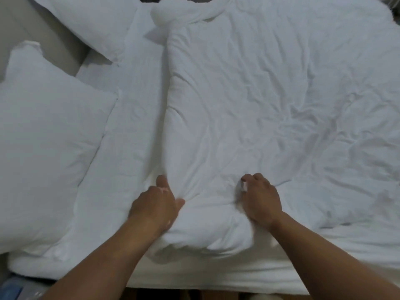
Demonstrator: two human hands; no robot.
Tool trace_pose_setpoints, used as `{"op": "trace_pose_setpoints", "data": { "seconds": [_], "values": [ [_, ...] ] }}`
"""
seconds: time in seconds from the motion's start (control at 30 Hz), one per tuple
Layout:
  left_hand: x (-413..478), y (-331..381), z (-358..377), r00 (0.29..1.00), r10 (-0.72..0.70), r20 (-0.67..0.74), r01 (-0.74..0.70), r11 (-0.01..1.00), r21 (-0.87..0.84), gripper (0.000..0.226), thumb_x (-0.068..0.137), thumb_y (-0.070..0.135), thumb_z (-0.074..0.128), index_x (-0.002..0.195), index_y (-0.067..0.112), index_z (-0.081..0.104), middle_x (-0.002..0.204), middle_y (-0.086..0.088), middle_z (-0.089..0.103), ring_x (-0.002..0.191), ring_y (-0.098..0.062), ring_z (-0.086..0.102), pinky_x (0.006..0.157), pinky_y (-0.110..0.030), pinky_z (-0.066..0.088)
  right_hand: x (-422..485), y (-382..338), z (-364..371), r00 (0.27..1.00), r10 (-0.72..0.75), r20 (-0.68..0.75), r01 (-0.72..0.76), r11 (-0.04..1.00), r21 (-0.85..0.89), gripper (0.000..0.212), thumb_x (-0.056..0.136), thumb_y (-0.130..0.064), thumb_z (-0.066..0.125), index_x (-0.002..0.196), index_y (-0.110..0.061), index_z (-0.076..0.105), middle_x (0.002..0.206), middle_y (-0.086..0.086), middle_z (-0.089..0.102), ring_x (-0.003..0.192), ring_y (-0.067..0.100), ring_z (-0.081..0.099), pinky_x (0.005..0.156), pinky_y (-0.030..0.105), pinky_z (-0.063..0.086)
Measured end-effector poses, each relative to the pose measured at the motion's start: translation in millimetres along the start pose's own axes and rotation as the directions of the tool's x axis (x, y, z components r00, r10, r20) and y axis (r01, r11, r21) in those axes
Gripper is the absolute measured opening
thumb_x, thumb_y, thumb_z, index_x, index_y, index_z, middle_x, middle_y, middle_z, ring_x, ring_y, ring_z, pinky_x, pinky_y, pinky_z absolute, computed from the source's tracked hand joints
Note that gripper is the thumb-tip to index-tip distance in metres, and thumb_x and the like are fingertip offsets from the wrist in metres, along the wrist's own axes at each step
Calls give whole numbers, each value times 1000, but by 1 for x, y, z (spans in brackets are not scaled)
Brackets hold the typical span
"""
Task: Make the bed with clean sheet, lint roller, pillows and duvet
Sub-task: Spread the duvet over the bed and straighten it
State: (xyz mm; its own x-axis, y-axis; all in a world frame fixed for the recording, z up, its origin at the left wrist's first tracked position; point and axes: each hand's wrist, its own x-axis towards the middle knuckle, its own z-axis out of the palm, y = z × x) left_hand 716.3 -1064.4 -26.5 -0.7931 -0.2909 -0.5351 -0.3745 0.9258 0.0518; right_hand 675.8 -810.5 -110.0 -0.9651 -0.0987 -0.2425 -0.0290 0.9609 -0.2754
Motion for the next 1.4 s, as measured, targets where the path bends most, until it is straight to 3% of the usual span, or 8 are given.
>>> {"op": "trace_pose_setpoints", "data": {
  "seconds": [0.1,0.3,0.43,0.63,0.83,1.0,1.23,1.4],
  "values": [
    [19,-23,42,977,166,133,-133,964,-232,79,95,55,50,154,14,16,148,-14,44,132,-31,46,106,-35,38,-24,-35,24,979,-190,-68,201,951,234,52,77,-32,63,128,-23,58,123,1,57,113,25,58,98,38,49],
    [63,-75,112,992,123,-32,-112,724,-681,45,93,55,50,135,42,50,146,0,48,137,-21,41,106,-20,29,-50,-55,90,776,-200,598,205,977,61,113,66,-79,61,158,-39,6,166,-9,9,153,15,5,122,56,5],
    [89,-112,148,948,-305,91,300,762,-574,109,70,73,70,156,30,19,160,-6,23,145,-30,27,117,-46,27,-34,-49,101,881,-197,430,207,978,22,57,77,-52,45,132,-39,52,134,-11,60,128,17,53,107,46,35],
    [84,-89,131,976,-35,217,206,493,-845,83,51,61,84,123,24,65,118,4,70,108,-20,67,99,-43,53,-26,-25,78,940,-152,305,106,981,162,43,64,-38,52,103,-28,68,98,-4,74,95,28,68,78,39,51],
    [47,-108,46,995,43,87,20,788,-616,89,71,73,65,126,4,64,126,-17,66,115,-29,63,97,-37,50,-10,-45,15,914,-188,359,165,982,96,45,72,-47,55,100,-15,69,105,6,73,101,31,66,76,31,41],
    [38,-213,-50,975,-214,59,222,949,-224,114,68,88,52,135,-3,54,140,-24,54,122,-39,56,97,-39,45,23,-130,-23,864,-335,377,367,930,-14,24,84,-46,72,91,-26,59,105,-1,70,102,25,63,79,34,47],
    [44,-245,20,986,-23,164,135,683,-718,92,56,69,83,123,9,67,104,1,75,94,-16,70,91,-33,52,18,-130,63,966,-147,212,182,972,-151,44,91,-58,53,121,-26,50,119,4,64,114,30,60,93,44,43],
    [13,-257,118,938,158,309,187,518,-835,108,52,56,94,145,38,41,134,13,61,124,-21,58,111,-50,41,1,-56,75,980,115,162,-94,987,-133,53,90,-61,22,105,-25,58,110,5,60,107,32,60,87,47,50]
  ]
}}
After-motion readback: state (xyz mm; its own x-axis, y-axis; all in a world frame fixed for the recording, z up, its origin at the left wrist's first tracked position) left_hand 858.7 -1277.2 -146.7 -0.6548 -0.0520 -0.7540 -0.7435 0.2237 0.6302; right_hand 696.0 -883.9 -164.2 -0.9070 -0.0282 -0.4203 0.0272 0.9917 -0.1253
